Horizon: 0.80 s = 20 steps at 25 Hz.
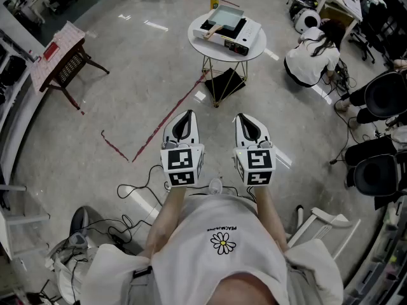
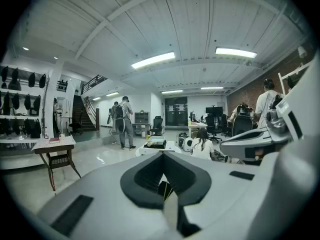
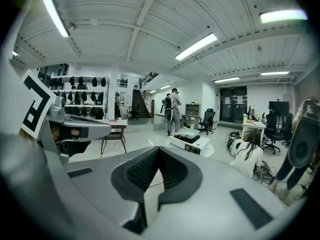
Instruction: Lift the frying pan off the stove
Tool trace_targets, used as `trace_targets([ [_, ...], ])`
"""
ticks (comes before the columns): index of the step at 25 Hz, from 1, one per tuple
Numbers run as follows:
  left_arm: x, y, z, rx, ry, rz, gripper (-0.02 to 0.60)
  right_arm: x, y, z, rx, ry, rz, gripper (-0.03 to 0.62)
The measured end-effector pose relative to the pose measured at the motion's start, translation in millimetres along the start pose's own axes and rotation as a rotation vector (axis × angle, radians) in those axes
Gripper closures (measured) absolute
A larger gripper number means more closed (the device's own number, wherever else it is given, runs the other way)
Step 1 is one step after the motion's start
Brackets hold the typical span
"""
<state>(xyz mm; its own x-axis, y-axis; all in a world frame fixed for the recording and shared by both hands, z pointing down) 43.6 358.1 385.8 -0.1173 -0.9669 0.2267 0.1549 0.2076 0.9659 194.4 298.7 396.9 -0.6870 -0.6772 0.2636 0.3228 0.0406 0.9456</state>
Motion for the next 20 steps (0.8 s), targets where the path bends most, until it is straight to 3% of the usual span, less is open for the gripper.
trace_targets([
  [9,4,2,-3,-0.003,0.000,0.011,0.581,0,6,-2,-0.017,-0.009,0.019,0.592],
  [20,0,10,0,-0.031,-0.017,0.024,0.581,5,18,6,0.037,-0.069,0.024,0.592],
])
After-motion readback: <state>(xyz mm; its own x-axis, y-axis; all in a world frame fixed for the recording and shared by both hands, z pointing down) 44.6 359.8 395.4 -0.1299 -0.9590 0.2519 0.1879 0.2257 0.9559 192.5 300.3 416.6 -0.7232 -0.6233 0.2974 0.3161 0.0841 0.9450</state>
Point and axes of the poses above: the fingertips, and each gripper's own axes: x forward along the fingers, z to its left, y out of its underside, the point moved 4 cm from there along -x, backward along the fingers, and after that the axes turned 8 degrees about -x, right-handed, at the moved point
